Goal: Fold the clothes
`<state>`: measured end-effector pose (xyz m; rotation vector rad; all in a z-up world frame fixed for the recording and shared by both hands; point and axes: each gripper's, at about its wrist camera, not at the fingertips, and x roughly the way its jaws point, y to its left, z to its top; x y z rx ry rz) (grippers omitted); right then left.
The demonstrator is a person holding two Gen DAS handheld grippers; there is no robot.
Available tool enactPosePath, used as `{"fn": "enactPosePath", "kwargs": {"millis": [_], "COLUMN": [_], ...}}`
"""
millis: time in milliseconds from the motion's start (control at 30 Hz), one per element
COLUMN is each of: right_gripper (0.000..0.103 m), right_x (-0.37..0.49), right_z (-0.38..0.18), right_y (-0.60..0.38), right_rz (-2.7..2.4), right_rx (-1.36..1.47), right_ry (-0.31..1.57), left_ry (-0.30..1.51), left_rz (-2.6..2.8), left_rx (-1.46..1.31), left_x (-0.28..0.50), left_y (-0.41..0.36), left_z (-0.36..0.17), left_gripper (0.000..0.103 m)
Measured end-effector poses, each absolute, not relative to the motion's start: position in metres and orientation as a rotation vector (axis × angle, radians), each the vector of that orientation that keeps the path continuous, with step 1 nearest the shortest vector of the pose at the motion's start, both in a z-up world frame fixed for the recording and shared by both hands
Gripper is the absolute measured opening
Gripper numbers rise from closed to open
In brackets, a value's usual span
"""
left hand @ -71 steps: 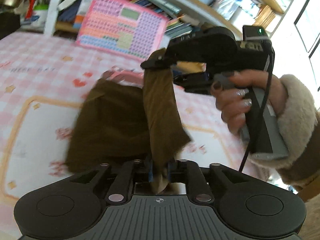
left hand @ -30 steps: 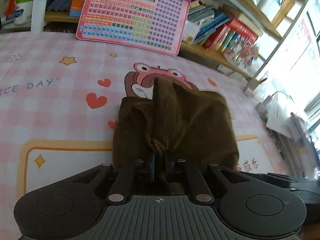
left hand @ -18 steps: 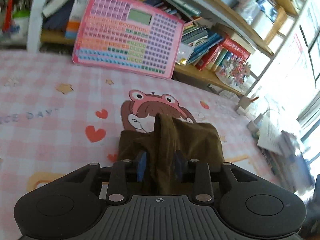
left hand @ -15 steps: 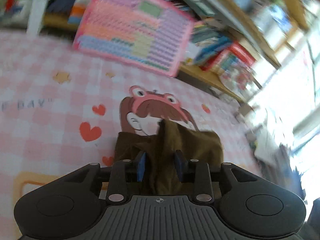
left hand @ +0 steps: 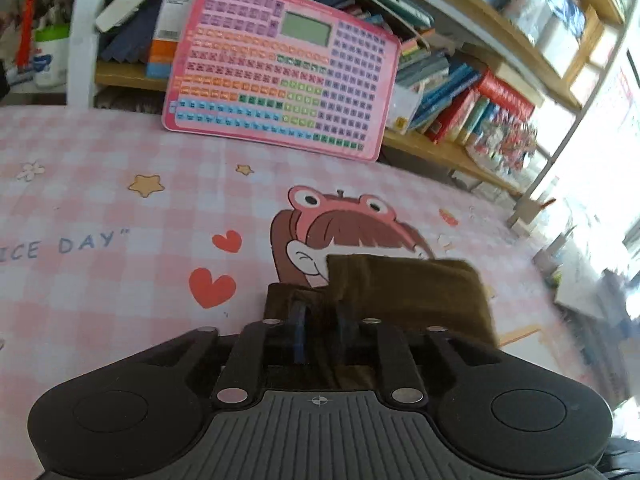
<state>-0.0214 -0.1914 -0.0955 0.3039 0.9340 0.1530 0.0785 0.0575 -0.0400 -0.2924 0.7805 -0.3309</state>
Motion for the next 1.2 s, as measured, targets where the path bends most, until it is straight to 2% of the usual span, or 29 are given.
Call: {"fn": "enactPosePath", "kwargs": {"millis": [33,67,100,133,333,433,467,567,667,733,867,1000,1067,1200], "right_gripper": [0.063,0.063,0.064,0.064,0.068,0.070,0.070,0.060,0.043,0.031,0.028,0.029,0.032,0.052], "right_x": [-0.022,-0.022,-0.023,-0.024,-0.017,-0.015,-0.015,-0.014,-0.015,-0.022,-0.040,-0.042,-0.037,-0.028], "right_z": [-0.096,-0.095,-0.095,-0.094,-0.105,-0.107,-0.106,-0.105,-0.101,-0.091,-0.071,-0.076,-0.084,-0.096], "right_y": [-0.194,-0.196,-0.199,-0.202,-0.219,-0.218,-0.216,-0.210,-0.204,-0.193,-0.169,-0.180,-0.191,-0.214], "right_rz": [0.153,0.154,0.156,0.157,0.139,0.140,0.141,0.150,0.173,0.193,0.223,0.229,0.213,0.186], "right_rx": [0.317,0.330,0.348,0.368,0.552,0.581,0.568,0.533,0.489,0.356,0.071,0.121,0.202,0.383], "right_ry": [0.934,0.934,0.933,0.933,0.993,1.000,1.001,1.003,0.987,0.925,0.789,0.845,0.898,0.971], "left_ry": [0.772,0.763,0.780,0.805,0.933,0.956,0.969,0.984,0.963,0.922,0.849,0.910,0.938,1.000], "left_rz": [-0.333,-0.336,-0.333,-0.328,-0.377,-0.401,-0.410,-0.396,-0.390,-0.394,-0.409,-0.405,-0.400,-0.397], "left_rx": [-0.289,-0.286,-0.278,-0.268,-0.360,-0.394,-0.412,-0.433,-0.386,-0.324,-0.214,-0.302,-0.351,-0.432], "left_x": [0.071,0.063,0.057,0.052,0.040,0.040,0.041,0.039,0.031,0.020,-0.002,0.000,0.002,0.010], "left_y": [0.063,0.068,0.071,0.074,0.081,0.078,0.076,0.070,0.060,0.049,0.032,0.042,0.047,0.052], "left_z": [-0.036,-0.031,-0.031,-0.032,-0.060,-0.069,-0.071,-0.074,-0.066,-0.055,-0.042,-0.052,-0.057,-0.069], "left_gripper": [0.049,0.075,0.085,0.087,0.084,0.073,0.063,0.046,0.032,0.029,0.029,0.034,0.039,0.049]}}
